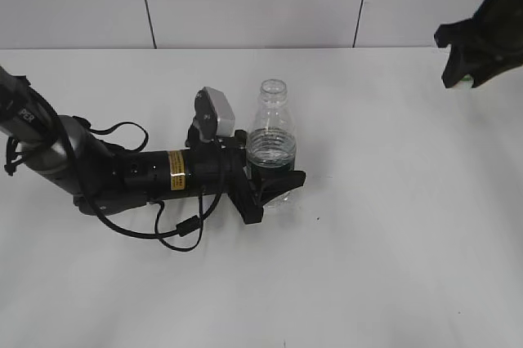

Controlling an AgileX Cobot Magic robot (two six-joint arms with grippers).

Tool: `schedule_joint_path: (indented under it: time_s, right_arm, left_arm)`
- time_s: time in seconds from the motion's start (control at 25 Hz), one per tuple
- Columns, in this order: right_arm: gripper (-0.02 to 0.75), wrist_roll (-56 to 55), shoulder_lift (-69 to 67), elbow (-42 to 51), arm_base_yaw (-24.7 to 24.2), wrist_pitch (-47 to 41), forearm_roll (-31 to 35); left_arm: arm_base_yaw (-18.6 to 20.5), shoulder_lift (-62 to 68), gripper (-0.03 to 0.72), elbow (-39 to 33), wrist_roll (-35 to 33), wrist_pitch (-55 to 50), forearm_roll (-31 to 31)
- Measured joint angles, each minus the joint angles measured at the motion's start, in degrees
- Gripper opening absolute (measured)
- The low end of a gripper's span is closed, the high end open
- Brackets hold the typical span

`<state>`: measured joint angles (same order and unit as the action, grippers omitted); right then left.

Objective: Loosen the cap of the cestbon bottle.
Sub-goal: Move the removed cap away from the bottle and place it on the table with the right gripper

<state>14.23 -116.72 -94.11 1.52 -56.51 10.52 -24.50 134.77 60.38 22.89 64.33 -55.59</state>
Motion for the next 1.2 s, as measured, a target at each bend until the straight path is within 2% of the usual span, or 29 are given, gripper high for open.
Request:
schedule_joint_path:
  time_s: [0.2, 0.48, 0.84, 1.2]
  right_arm:
    - [0.295, -1.4, -3.11, 6.08, -2.09, 7.01, -0.43]
    - [0.295, -1.83, -6.48, 6.57, -2.09, 10.95, -0.86]
    - [0.295, -2.01, -7.59, 6.57, -2.09, 13.99, -4.49]
    - [0.295, -2.32, -8.8, 6.57, -2.09, 14.87, -4.54]
  left_arm:
    - [0.0, 0.0, 0.406, 0.0, 0.0, 0.0, 0.0]
    - [0.0, 0.0, 0.406, 0.0, 0.0, 0.04, 0.04]
    - [0.0, 0.0, 0.406, 0.0, 0.0, 0.04, 0.04]
    - [0.0, 0.0, 0.406, 0.0, 0.0, -0.12, 0.11]
